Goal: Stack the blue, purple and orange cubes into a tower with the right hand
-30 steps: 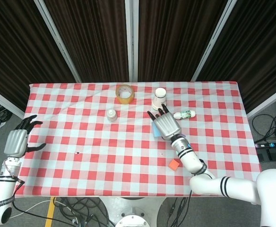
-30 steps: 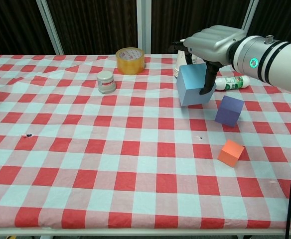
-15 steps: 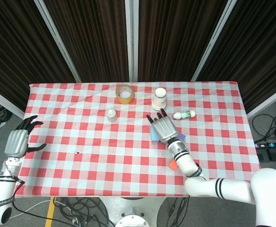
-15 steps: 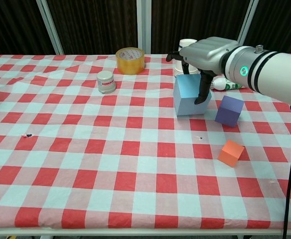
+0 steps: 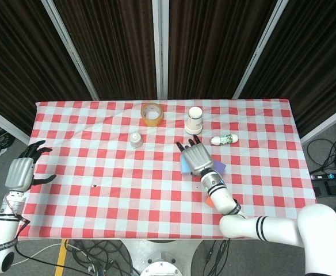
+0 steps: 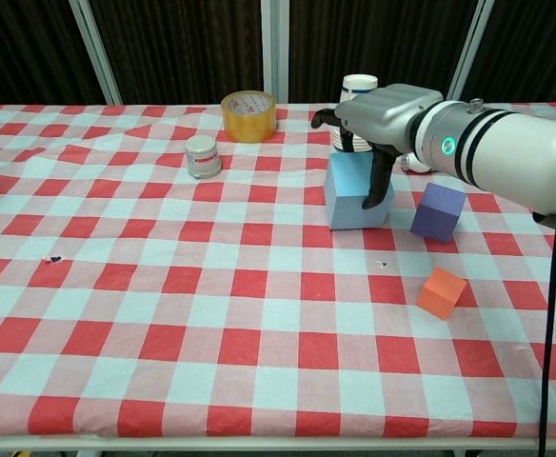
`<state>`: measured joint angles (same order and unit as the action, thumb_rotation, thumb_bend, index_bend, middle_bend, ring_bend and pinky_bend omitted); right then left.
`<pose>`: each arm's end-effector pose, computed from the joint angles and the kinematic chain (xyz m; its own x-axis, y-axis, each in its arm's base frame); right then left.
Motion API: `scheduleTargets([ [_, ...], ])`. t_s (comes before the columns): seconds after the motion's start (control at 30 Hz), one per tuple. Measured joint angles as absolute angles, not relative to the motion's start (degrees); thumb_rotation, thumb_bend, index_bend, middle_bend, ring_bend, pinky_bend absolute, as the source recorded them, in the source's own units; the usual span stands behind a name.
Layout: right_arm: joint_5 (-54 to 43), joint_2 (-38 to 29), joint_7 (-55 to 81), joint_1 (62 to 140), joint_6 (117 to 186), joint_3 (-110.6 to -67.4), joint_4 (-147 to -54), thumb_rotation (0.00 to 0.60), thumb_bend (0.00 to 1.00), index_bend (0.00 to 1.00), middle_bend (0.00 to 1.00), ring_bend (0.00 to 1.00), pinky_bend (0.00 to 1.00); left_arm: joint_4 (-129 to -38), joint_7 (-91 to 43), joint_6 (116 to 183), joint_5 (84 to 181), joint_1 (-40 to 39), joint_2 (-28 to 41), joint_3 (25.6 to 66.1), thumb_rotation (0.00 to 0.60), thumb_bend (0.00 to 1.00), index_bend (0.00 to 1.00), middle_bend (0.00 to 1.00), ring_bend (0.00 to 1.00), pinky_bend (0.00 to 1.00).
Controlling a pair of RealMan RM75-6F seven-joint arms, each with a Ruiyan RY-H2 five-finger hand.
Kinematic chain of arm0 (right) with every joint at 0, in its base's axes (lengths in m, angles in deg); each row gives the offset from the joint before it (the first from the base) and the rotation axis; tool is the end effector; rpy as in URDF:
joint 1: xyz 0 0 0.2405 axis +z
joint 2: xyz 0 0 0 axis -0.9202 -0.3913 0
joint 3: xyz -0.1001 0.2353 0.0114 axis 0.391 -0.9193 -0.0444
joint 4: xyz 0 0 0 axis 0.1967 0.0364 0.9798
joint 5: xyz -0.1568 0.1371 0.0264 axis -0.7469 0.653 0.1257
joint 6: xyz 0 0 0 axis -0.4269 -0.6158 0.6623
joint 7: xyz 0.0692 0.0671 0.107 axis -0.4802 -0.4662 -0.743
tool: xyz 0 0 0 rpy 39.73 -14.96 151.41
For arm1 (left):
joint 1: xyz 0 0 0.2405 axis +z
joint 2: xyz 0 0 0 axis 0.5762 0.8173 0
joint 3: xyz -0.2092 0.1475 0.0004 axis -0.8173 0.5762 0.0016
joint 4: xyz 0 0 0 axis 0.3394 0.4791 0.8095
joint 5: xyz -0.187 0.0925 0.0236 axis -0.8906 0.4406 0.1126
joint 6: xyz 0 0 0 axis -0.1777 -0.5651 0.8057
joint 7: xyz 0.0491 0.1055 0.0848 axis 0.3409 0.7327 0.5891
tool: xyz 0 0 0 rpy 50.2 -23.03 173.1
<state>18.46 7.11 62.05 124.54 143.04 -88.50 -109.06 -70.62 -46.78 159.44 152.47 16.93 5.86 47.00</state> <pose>-0.0924 -0.3695 -0.0511 0.6982 -0.2346 0.6763 -0.7028 -0.4044 0.5853 -0.3455 0.2835 0.0971 0.2069 0.0028 0.9784 0.9771 -0.0510 -0.2065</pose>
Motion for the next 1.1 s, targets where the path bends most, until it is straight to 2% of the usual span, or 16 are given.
scheduleTargets([
  [0.57, 18.71, 6.59, 62.22, 125.15, 143.90, -88.01, -109.81, 0.600, 0.00, 0.06, 0.25, 0.07, 0.00, -70.50, -46.80, 159.49, 152.43, 16.95, 5.81, 46.96, 0.600, 0.11, 0.33, 0.24, 0.16, 0.29],
  [0.77, 16.23, 4.32, 61.22, 125.02, 146.30, -89.32, -113.00, 0.600, 0.00, 0.06, 0.26, 0.06, 0.00, -70.44, -46.75, 159.49, 152.44, 16.94, 5.78, 46.94, 0.600, 0.11, 0.33, 0.24, 0.16, 0.29],
  [0.9, 15.35, 1.53, 61.17, 123.95, 149.46, -89.68, -117.53, 0.600, 0.00, 0.06, 0.28, 0.07, 0.00, -70.57, -46.79, 159.55, 152.37, 16.95, 5.81, 46.85, 0.600, 0.11, 0.33, 0.24, 0.16, 0.29],
  [1.1, 16.67, -2.95, 61.31, 118.57, 159.11, -88.85, -127.08, 0.600, 0.00, 0.06, 0.29, 0.07, 0.00, -70.86, -46.92, 159.82, 152.77, 16.89, 5.91, 46.96, 0.600, 0.11, 0.33, 0.24, 0.16, 0.29],
])
